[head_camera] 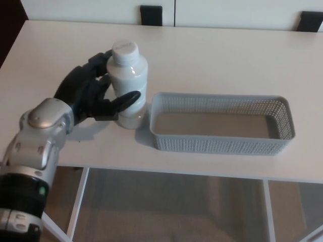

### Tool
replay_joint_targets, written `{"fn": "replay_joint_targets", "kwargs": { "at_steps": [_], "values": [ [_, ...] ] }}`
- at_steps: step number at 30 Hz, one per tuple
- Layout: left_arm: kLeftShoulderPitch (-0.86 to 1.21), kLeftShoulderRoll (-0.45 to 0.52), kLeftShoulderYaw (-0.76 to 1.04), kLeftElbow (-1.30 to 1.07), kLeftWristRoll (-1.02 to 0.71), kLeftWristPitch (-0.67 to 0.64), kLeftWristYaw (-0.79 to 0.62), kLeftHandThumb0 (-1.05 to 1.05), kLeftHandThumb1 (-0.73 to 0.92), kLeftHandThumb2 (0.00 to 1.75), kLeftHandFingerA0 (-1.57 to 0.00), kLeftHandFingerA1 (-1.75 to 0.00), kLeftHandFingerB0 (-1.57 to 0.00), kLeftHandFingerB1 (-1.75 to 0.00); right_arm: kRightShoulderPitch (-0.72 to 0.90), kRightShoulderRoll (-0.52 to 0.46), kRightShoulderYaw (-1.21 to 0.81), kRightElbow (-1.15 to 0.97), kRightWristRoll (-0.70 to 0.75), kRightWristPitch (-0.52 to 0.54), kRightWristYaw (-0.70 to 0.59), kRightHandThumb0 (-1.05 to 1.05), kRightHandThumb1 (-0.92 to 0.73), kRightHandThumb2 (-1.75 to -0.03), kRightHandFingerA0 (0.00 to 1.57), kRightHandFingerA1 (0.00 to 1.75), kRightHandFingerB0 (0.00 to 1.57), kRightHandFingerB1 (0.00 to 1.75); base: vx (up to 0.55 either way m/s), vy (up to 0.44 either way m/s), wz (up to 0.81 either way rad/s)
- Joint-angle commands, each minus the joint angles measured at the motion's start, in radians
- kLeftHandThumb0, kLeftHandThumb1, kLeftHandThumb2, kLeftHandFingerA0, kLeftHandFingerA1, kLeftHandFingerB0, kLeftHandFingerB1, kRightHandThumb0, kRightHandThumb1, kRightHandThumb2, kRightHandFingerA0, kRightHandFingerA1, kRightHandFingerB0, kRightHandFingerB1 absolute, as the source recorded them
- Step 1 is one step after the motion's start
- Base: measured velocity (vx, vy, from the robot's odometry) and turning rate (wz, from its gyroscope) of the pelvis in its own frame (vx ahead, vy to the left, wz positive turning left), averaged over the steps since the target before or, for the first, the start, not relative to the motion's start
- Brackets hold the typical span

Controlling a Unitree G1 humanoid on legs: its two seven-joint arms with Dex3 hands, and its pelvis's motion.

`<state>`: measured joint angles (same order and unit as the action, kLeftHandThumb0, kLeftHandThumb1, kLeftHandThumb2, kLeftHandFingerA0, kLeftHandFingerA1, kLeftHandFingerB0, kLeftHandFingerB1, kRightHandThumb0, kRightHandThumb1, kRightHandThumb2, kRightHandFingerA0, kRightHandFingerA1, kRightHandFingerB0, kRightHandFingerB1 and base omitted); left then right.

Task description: The robot walk up to a desk on which a bottle is kept on the left hand side and a container is kept on the right hand side. The robot uses its left hand to pick up the bottle and places it in the container.

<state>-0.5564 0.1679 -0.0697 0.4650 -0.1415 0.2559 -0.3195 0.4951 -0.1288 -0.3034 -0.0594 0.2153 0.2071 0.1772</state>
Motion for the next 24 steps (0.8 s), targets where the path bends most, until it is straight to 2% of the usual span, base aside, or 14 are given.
{"fn": "replay_joint_targets", "kwargs": {
  "at_steps": [1, 7, 9, 10, 11, 12, 13, 14, 15, 16, 17, 18, 19, 24],
  "values": [
    [0.025, -0.006, -0.034, -0.038, 0.040, -0.005, -0.014, -0.68, 0.42, 0.74, 0.00, -0.04, 0.00, 0.00, -0.002, -0.026, -0.020, -0.048, 0.042, 0.063, 0.020, -0.17, -0.72, -0.61, 0.42, 0.47, 0.44, 0.46, 0.00, 0.000, 0.00],
    [-0.046, -0.038, -0.028, 0.052, 0.041, 0.028, 0.008, -0.66, 0.40, 0.72, -0.04, -0.19, 0.00, -0.02, -0.006, -0.031, -0.029, -0.062, 0.057, 0.074, 0.031, -0.17, -0.73, -0.61, 0.41, 0.47, 0.45, 0.47, 0.00, 0.000, 0.00],
    [-0.130, -0.044, -0.024, 0.181, 0.063, 0.044, 0.040, -0.70, 0.49, 0.55, -0.10, -0.30, 0.00, -0.07, 0.002, -0.029, -0.032, -0.068, 0.063, 0.074, 0.036, -0.16, -0.74, -0.61, 0.41, 0.47, 0.44, 0.47, 0.00, 0.000, 0.00],
    [-0.190, -0.031, -0.039, 0.284, 0.102, 0.024, 0.066, -0.68, 0.43, 0.80, -0.05, -0.31, -0.03, -0.11, 0.011, -0.022, -0.030, -0.084, 0.067, 0.077, 0.036, -0.15, -0.73, -0.61, 0.41, 0.47, 0.45, 0.48, 0.00, 0.000, 0.00],
    [-0.220, -0.024, -0.054, 0.331, 0.132, 0.021, 0.096, -0.56, 0.50, 0.76, -0.61, -0.58, -0.06, -0.31, 0.013, -0.020, -0.029, -0.087, 0.069, 0.075, 0.037, -0.15, -0.73, -0.61, 0.40, 0.47, 0.45, 0.48, 0.00, 0.000, 0.00],
    [-0.241, -0.020, -0.063, 0.366, 0.151, 0.017, 0.116, -0.56, 0.50, 0.76, -0.61, -0.58, -0.06, -0.31, 0.014, -0.018, -0.029, -0.089, 0.070, 0.074, 0.038, -0.15, -0.73, -0.61, 0.40, 0.47, 0.45, 0.48, 0.00, 0.000, 0.00],
    [-0.276, -0.011, -0.079, 0.423, 0.181, -0.002, 0.151, -0.19, 0.82, 0.67, -1.13, -0.68, -0.38, -0.36, 0.013, -0.018, -0.029, -0.087, 0.071, 0.069, 0.042, -0.16, -0.74, -0.61, 0.40, 0.47, 0.43, 0.48, 0.00, 0.000, 0.00],
    [-0.293, -0.006, -0.086, 0.452, 0.193, -0.017, 0.165, -0.19, 0.82, 0.67, -1.13, -0.68, -0.38, -0.36, 0.012, -0.018, -0.030, -0.086, 0.073, 0.067, 0.043, -0.16, -0.74, -0.61, 0.40, 0.47, 0.43, 0.48, 0.00, 0.000, 0.00],
    [-0.308, -0.001, -0.087, 0.480, 0.201, -0.036, 0.184, -0.12, 0.83, 0.68, -1.15, -1.13, -0.48, -0.41, 0.008, -0.021, -0.031, -0.082, 0.071, 0.064, 0.044, -0.18, -0.74, -0.61, 0.41, 0.47, 0.44, 0.48, 0.00, 0.000, 0.00],
    [-0.319, 0.001, -0.087, 0.500, 0.206, -0.051, 0.196, -0.12, 0.83, 0.68, -1.15, -1.13, -0.48, -0.41, 0.005, -0.024, -0.032, -0.080, 0.069, 0.063, 0.044, -0.18, -0.74, -0.61, 0.41, 0.47, 0.44, 0.48, 0.00, 0.000, 0.00],
    [-0.338, 0.008, -0.084, 0.523, 0.207, -0.070, 0.209, -0.06, 0.83, 0.68, -1.15, -1.33, -0.65, -0.46, -0.005, -0.026, -0.032, -0.081, 0.063, 0.067, 0.036, -0.17, -0.74, -0.61, 0.43, 0.47, 0.45, 0.47, 0.00, 0.000, 0.00],
    [-0.349, 0.012, -0.084, 0.536, 0.207, -0.079, 0.214, -0.06, 0.83, 0.68, -1.15, -1.33, -0.65, -0.46, -0.011, -0.027, -0.032, -0.082, 0.059, 0.071, 0.029, -0.17, -0.74, -0.61, 0.43, 0.47, 0.45, 0.47, 0.00, 0.000, 0.00],
    [-0.372, 0.026, -0.079, 0.563, 0.205, -0.105, 0.214, -0.03, 0.74, 0.75, -1.12, -1.11, -0.83, -0.60, -0.024, -0.028, -0.033, -0.085, 0.062, 0.080, 0.024, -0.15, -0.76, -0.62, 0.44, 0.48, 0.46, 0.48, 0.00, 0.000, 0.00],
    [-0.413, 0.055, -0.101, 0.616, 0.219, -0.134, 0.194, 0.01, 0.54, 1.05, -1.08, -1.24, -1.00, -0.86, -0.043, -0.027, -0.035, -0.090, 0.064, 0.100, 0.015, -0.18, -0.73, -0.61, 0.45, 0.49, 0.48, 0.49, 0.00, 0.000, 0.00]
  ]
}}
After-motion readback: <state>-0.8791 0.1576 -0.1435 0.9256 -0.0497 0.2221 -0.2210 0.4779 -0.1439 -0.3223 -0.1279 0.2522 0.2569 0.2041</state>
